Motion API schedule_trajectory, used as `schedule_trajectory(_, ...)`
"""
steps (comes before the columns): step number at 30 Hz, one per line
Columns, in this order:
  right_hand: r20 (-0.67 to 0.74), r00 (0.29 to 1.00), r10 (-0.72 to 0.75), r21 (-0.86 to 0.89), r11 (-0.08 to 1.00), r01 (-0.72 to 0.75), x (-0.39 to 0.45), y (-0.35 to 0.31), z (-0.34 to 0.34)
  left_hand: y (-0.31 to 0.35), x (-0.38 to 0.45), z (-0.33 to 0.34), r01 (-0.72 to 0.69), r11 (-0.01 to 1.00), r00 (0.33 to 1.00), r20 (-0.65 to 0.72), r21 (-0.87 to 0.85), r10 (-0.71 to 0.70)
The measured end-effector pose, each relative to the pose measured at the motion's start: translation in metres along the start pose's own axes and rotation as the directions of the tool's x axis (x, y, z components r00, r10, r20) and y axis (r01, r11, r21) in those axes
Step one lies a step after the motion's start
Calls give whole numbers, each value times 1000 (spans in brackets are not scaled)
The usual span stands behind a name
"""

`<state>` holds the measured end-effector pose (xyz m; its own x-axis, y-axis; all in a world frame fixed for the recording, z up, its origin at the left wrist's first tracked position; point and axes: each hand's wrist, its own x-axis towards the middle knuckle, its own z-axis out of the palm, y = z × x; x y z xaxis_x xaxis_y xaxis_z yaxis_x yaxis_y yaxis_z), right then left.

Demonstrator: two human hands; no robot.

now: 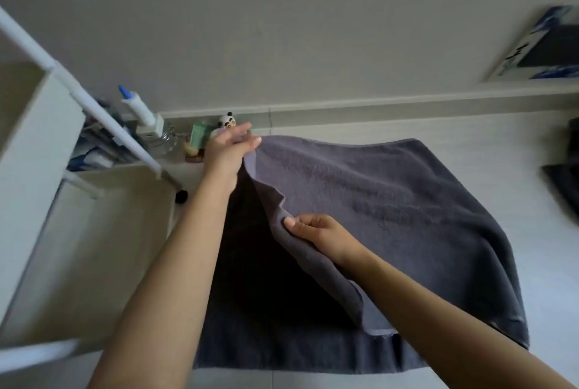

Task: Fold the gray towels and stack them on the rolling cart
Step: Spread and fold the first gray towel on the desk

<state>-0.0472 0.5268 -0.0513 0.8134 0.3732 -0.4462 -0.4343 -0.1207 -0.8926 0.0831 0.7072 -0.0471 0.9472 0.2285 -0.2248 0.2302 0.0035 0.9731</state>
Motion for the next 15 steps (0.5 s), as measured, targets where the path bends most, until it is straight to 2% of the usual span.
schedule_trajectory(2, 16, 1000, 6, 33, 999, -6, 11, 1, 16, -1, 4, -18, -50, 993, 996, -63, 105, 56)
schedule_trajectory(3, -11, 999, 33, -7, 999, -33, 18, 5, 23, -7, 5, -22, -24, 984, 994, -98, 177, 41)
schedule_trajectory(6, -78, 989, 127, -277, 950, -144, 41, 26, 45, -44, 1, -35, 146, 918, 984, -153, 368, -95)
schedule_trajectory(8, -88, 986, 144, -353, 921, -166, 48, 42, 57, -65, -9, -40, 217, 863, 976, -134, 456, -175)
schedule_trajectory(12, -128, 982, 139, -301, 938, -171, 49, 59, 63, -75, -37, -42, 242, 842, 969, -162, 482, -186)
schedule_trajectory(15, -161, 977, 136, -220, 961, -170, 48, 61, 62, -81, -61, -46, 262, 864, 962, -189, 431, -198)
